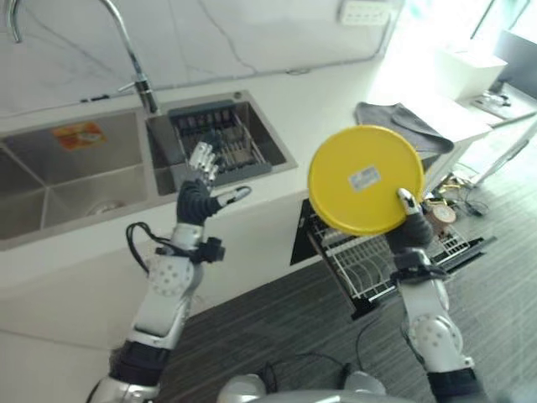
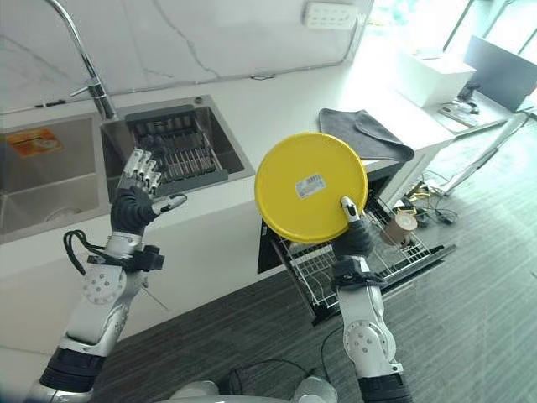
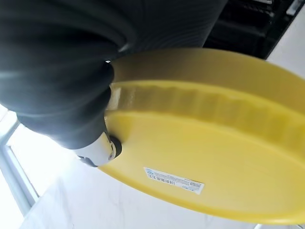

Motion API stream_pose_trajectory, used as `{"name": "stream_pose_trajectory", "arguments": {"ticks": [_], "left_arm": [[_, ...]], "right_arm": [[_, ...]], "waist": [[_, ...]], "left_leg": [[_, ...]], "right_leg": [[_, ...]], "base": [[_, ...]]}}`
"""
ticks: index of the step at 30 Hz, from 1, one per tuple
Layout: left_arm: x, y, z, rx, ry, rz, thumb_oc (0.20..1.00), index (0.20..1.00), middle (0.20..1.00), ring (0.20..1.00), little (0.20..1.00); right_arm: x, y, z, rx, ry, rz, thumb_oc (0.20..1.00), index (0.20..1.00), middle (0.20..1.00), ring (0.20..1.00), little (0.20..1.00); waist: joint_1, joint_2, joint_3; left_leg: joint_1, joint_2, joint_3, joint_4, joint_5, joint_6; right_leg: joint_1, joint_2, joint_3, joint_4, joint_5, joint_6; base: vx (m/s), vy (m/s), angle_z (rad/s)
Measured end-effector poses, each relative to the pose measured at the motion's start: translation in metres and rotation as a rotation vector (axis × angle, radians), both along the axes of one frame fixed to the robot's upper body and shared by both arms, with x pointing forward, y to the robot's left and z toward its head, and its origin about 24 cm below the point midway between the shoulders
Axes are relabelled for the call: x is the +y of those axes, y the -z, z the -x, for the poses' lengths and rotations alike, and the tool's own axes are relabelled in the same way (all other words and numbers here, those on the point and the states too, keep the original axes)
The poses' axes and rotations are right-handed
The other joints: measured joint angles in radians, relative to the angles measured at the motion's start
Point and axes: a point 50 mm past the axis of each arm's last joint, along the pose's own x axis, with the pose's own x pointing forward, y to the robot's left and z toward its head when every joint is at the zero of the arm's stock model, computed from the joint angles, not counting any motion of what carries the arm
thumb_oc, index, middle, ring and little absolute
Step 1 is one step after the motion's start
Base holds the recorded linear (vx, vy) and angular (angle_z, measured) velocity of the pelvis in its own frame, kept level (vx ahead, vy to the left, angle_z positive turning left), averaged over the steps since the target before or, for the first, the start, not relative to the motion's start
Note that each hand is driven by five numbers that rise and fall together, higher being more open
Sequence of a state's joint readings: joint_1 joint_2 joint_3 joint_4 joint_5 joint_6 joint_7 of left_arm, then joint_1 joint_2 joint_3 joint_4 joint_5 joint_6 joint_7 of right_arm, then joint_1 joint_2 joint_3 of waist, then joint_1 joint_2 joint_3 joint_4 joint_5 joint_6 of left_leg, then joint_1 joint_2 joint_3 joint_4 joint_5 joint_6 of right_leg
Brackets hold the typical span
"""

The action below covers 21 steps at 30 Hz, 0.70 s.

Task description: Place the dishes in the dishwasher.

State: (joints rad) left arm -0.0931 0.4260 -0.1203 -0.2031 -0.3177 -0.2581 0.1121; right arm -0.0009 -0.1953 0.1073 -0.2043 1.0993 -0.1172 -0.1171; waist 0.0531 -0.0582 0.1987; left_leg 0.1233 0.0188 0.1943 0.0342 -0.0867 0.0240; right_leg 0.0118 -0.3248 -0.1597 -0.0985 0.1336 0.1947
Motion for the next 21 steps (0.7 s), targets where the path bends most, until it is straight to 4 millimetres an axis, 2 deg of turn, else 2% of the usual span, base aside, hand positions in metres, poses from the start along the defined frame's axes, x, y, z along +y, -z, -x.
{"name": "stream_pose_trajectory", "arguments": {"ticks": [1,2,3,4,5,6,7,8,9,10,11,12,13,14,15,16,18,21], "left_arm": [[-0.001,0.004,0.001,0.012,-0.001,-0.013,1.000,1.000,1.000,1.000,1.000],[-0.003,0.008,0.003,0.028,0.010,-0.021,1.000,1.000,1.000,1.000,1.000],[-0.001,0.010,0.004,0.034,0.013,-0.031,1.000,1.000,1.000,1.000,1.000],[0.000,0.010,0.005,0.037,0.015,-0.046,1.000,1.000,1.000,1.000,1.000],[0.003,0.006,0.008,0.025,0.019,-0.070,1.000,1.000,1.000,1.000,1.000],[0.002,0.011,0.010,0.042,0.021,-0.060,1.000,1.000,1.000,1.000,1.000],[0.000,0.013,0.012,0.050,0.030,-0.061,1.000,1.000,1.000,1.000,1.000],[-0.002,0.015,0.014,0.051,0.034,-0.065,1.000,1.000,1.000,1.000,1.000],[-0.003,0.018,0.015,0.058,0.027,-0.081,1.000,1.000,1.000,1.000,1.000],[-0.004,0.020,0.021,0.065,0.031,-0.074,1.000,1.000,1.000,1.000,1.000],[-0.008,0.019,0.022,0.056,0.051,-0.079,1.000,1.000,1.000,1.000,1.000],[-0.013,0.018,0.021,0.038,0.092,-0.131,1.000,1.000,1.000,1.000,1.000],[-0.019,0.016,0.021,0.026,0.145,-0.152,1.000,1.000,1.000,1.000,1.000],[-0.024,0.014,0.020,0.015,0.198,-0.178,1.000,1.000,1.000,1.000,1.000],[-0.021,0.016,0.021,0.035,0.249,-0.254,1.000,1.000,1.000,1.000,1.000],[-0.015,0.024,0.024,0.105,0.314,-0.345,1.000,1.000,1.000,1.000,1.000],[-0.011,0.044,0.026,0.241,0.363,-0.307,1.000,1.000,1.000,1.000,1.000],[0.013,0.094,0.041,0.543,0.340,-0.307,1.000,1.000,1.000,1.000,1.000]], "right_arm": [[-0.001,0.003,0.002,0.012,0.004,0.000,0.200,0.200,0.200,0.200,0.200],[-0.003,0.010,0.007,0.039,0.017,0.009,0.200,0.200,0.200,0.200,0.200],[-0.004,0.013,0.011,0.056,0.024,0.015,0.200,0.200,0.200,0.200,0.200],[-0.005,0.014,0.012,0.064,0.030,0.021,0.200,0.200,0.200,0.200,0.200],[-0.005,0.013,0.011,0.059,0.031,0.030,0.200,0.200,0.200,0.200,0.200],[-0.009,0.010,0.007,0.047,0.034,0.068,0.200,0.200,0.200,0.200,0.200],[-0.014,0.004,0.005,0.031,0.038,0.102,0.200,0.200,0.200,0.200,0.200],[-0.019,-0.001,0.002,0.020,0.045,0.146,0.200,0.200,0.200,0.200,0.200],[-0.024,-0.004,0.001,0.019,0.050,0.193,0.200,0.200,0.200,0.200,0.200],[-0.032,-0.009,0.000,0.008,0.074,0.238,0.200,0.200,0.200,0.200,0.200],[-0.043,-0.014,-0.001,-0.004,0.119,0.268,0.200,0.200,0.200,0.200,0.200],[-0.055,-0.018,0.001,-0.008,0.160,0.343,0.200,0.200,0.200,0.200,0.200],[-0.066,-0.025,0.002,-0.029,0.196,0.402,0.200,0.200,0.200,0.200,0.200],[-0.072,-0.028,0.002,-0.035,0.218,0.437,0.200,0.200,0.200,0.200,0.200],[-0.072,-0.033,0.002,-0.064,0.212,0.502,0.200,0.200,0.200,0.200,0.200],[-0.073,-0.039,0.005,-0.094,0.220,0.602,0.200,0.200,0.200,0.200,0.200],[-0.075,-0.041,0.007,-0.110,0.248,0.770,0.200,0.200,0.200,0.200,0.200],[-0.079,-0.050,0.008,-0.151,0.257,1.051,0.200,0.200,0.200,0.200,0.200]], "waist": [[-0.025,0.001,0.000],[-0.049,0.001,0.000],[-0.049,-0.006,-0.001],[-0.054,-0.019,-0.003],[-0.045,-0.044,-0.006],[-0.039,-0.003,-0.005],[-0.041,0.042,-0.005],[-0.040,0.076,-0.004],[-0.052,0.096,-0.006],[-0.055,0.102,-0.008],[-0.080,0.119,-0.006],[-0.087,0.126,-0.005],[-0.087,0.155,-0.008],[-0.081,0.163,-0.006],[-0.080,0.167,-0.007],[-0.102,0.166,-0.004],[-0.120,0.143,-0.006],[-0.117,0.092,-0.013]], "left_leg": [[-0.002,0.010,-0.037,0.000,0.004,-0.013],[-0.002,0.034,-0.081,0.001,0.009,-0.039],[-0.002,0.053,-0.105,0.001,0.013,-0.064],[-0.002,0.066,-0.122,0.001,0.014,-0.087],[-0.002,0.075,-0.142,0.000,0.017,-0.122],[-0.004,0.128,-0.155,-0.007,0.023,-0.151],[-0.009,0.184,-0.160,-0.027,0.040,-0.161],[-0.010,0.227,-0.158,-0.045,0.069,-0.155],[-0.010,0.256,-0.152,-0.054,0.100,-0.152],[0.003,0.282,-0.096,-0.073,0.140,-0.112],[-0.018,0.303,-0.061,-0.074,0.164,-0.090],[-0.065,0.302,0.002,-0.052,0.197,-0.049],[-0.092,0.309,0.050,-0.073,0.178,-0.021],[-0.091,0.294,0.042,-0.113,0.153,-0.085],[-0.068,0.241,-0.010,-0.122,0.155,-0.108],[-0.050,0.196,-0.013,-0.128,0.146,-0.147],[-0.044,0.165,-0.003,-0.129,0.144,-0.153],[-0.034,0.159,0.005,-0.129,0.144,-0.152]], "right_leg": [[0.008,-0.003,0.073,0.000,0.038,0.024],[0.020,0.014,0.163,0.000,0.062,0.043],[0.018,0.026,0.203,0.001,0.068,0.040],[0.022,0.037,0.204,0.005,0.073,0.031],[0.021,0.048,0.194,0.011,0.060,0.049],[0.022,0.099,0.176,0.018,0.012,0.073],[0.019,0.154,0.157,0.016,0.008,0.048],[0.017,0.197,0.139,0.012,0.005,0.040],[0.021,0.227,0.122,0.012,-0.003,0.026],[0.020,0.256,0.124,0.011,-0.012,0.006],[0.016,0.281,0.097,0.012,-0.025,-0.007],[0.011,0.274,0.054,0.013,-0.024,-0.007],[-0.001,0.266,0.011,0.009,-0.023,-0.007],[-0.024,0.247,0.010,0.006,-0.020,-0.004],[-0.040,0.219,0.022,0.005,-0.020,-0.004],[-0.051,0.178,0.025,0.011,0.019,-0.001],[-0.049,0.141,0.011,0.005,0.029,-0.002],[-0.046,0.132,0.005,0.005,0.033,0.000]], "base": [[0.11,-0.555,0.86],[0.07,-0.438,1.02],[0.03,-0.478,0.92],[-0.01,-0.425,0.65],[-0.01,-0.450,0.47],[-0.02,-0.481,0.37],[-0.02,-0.425,0.21],[-0.03,-0.379,0.24],[-0.04,-0.315,0.03],[-0.06,-0.317,0.19],[-0.11,-0.285,0.58],[-0.14,-0.088,1.13],[-0.13,0.059,1.13],[-0.09,0.121,0.51],[-0.05,0.140,-0.15],[-0.03,0.106,-0.36],[-0.01,0.082,-0.20],[0.01,0.060,-0.05]]}}
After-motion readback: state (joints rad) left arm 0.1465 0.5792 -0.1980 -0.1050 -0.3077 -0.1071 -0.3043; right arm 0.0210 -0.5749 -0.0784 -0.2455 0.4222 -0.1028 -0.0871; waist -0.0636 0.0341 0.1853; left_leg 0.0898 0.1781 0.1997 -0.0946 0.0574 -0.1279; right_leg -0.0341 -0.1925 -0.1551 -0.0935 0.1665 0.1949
